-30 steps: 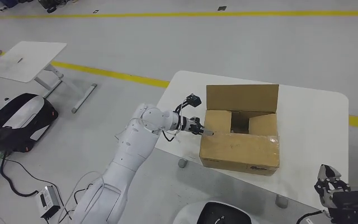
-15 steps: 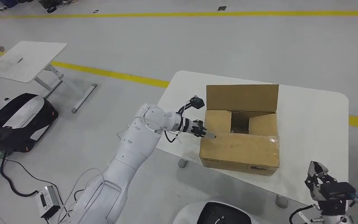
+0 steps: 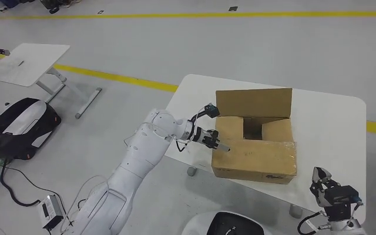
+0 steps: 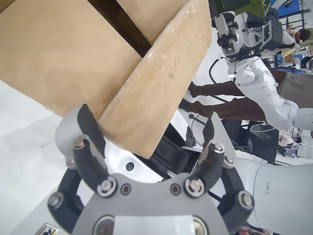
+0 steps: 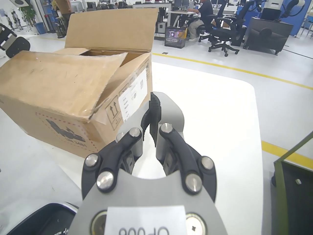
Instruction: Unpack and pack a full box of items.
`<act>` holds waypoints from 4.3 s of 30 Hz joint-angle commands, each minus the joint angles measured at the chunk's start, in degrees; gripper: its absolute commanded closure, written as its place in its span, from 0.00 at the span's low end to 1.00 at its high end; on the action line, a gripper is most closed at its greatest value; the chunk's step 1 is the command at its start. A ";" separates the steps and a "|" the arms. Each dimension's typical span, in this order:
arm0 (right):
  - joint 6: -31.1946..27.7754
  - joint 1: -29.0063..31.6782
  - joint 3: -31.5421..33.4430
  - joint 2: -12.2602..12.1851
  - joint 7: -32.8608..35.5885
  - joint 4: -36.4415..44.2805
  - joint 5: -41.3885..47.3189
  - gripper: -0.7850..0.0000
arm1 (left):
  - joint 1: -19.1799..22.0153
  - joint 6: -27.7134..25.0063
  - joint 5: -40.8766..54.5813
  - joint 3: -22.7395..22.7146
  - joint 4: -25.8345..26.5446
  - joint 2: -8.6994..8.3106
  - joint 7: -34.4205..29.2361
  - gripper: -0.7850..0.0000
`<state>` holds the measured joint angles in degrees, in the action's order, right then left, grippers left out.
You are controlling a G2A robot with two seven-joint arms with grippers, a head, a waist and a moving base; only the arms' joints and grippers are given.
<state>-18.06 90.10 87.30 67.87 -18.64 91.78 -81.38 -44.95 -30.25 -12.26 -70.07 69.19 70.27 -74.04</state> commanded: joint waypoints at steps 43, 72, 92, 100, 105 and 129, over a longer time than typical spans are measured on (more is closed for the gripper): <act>-5.54 5.25 4.81 -0.48 -0.78 17.02 9.57 1.00 | 15.72 -11.44 19.91 44.46 21.59 -23.09 11.43 0.00; -14.75 0.67 -5.23 -1.17 4.13 4.80 -2.76 1.00 | 29.42 -19.58 27.38 57.57 8.37 -26.98 21.46 0.00; 1.79 2.52 3.73 -1.15 0.18 4.13 4.04 1.00 | 29.42 -19.58 27.38 57.57 8.37 -26.98 21.46 0.00; -1.75 -2.10 -2.62 -0.64 0.58 -0.95 2.35 1.00 | 29.42 -19.58 27.38 57.57 8.37 -26.98 21.46 0.00; -2.96 -3.40 -5.92 -0.32 0.32 -1.93 1.12 1.00 | 29.42 -19.58 27.38 57.57 8.37 -26.98 21.46 0.00; 4.36 2.49 0.37 -0.97 -3.23 7.31 -2.12 1.00 | 25.02 3.51 20.87 50.44 18.66 -25.81 34.90 0.00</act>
<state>-14.19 92.16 87.09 66.95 -21.95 98.60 -83.18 -20.01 -29.90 8.10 -19.42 87.06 44.19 -39.05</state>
